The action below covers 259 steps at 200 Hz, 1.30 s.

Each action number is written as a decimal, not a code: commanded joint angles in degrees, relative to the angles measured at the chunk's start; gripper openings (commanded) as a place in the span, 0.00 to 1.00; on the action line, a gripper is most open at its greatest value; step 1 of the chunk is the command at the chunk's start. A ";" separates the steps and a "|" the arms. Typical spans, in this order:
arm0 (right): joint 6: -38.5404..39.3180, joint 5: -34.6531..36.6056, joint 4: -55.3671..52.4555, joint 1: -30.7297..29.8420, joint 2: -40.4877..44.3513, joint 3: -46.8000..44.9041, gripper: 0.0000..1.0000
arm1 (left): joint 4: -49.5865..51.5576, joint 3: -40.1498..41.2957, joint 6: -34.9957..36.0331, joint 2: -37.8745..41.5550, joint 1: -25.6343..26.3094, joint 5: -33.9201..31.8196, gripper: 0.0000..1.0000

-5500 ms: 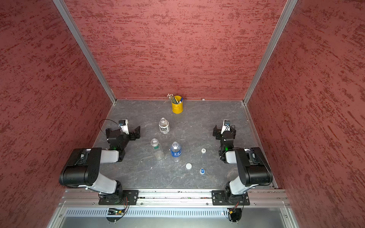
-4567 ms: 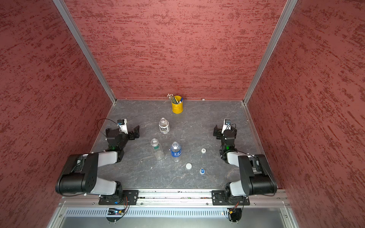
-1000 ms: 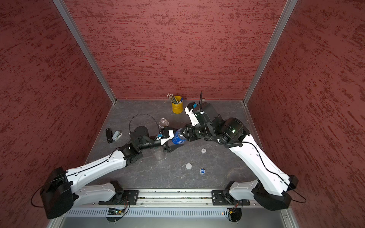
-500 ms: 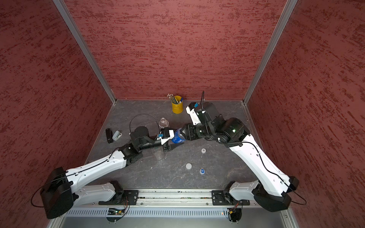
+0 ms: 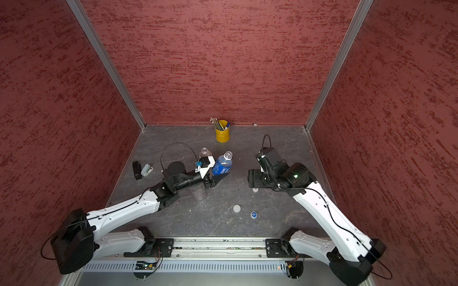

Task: Screw on the bottle caps
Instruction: Screw the bottle cap onto the plastic bottle.

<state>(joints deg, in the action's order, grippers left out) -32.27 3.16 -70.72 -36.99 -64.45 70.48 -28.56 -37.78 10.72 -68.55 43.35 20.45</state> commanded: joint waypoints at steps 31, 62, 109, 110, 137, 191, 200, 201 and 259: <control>-11.36 -0.54 13.71 -5.13 -5.30 -18.44 0.72 | -3.17 1.31 -3.05 2.28 -0.63 -1.03 0.64; -15.18 -3.66 21.23 -5.88 -7.57 -26.20 0.63 | -3.33 0.46 -3.94 2.33 -0.64 0.25 0.64; -16.49 -5.77 25.31 -6.13 -10.91 -31.67 0.52 | -3.70 -0.54 -4.66 2.01 -0.56 1.96 0.64; -16.55 -5.78 25.38 -6.15 -10.94 -31.78 0.52 | -3.70 -0.58 -4.70 1.97 -0.55 2.01 0.64; -17.27 -5.91 25.74 -6.51 -10.84 -32.18 0.48 | -3.76 -0.77 -4.96 1.60 -0.55 2.38 0.64; -18.09 -6.71 25.54 -6.95 -10.96 -32.57 0.43 | -3.62 -0.80 -4.95 1.41 -0.51 2.57 0.64; -18.50 -6.63 25.49 -7.05 -10.96 -32.89 0.42 | -3.61 -0.80 -4.93 1.49 -0.46 2.56 0.65; -18.52 -6.65 25.47 -7.09 -10.96 -32.92 0.42 | -3.61 -0.80 -4.92 1.49 -0.46 2.57 0.65; -18.64 -6.33 25.20 -7.54 -11.49 -33.30 0.37 | -3.26 -0.54 -4.95 1.58 -0.48 2.44 0.65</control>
<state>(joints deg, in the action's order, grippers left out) -50.19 -3.01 -45.74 -43.90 -75.68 37.52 -30.92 -37.08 6.00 -67.07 42.98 22.24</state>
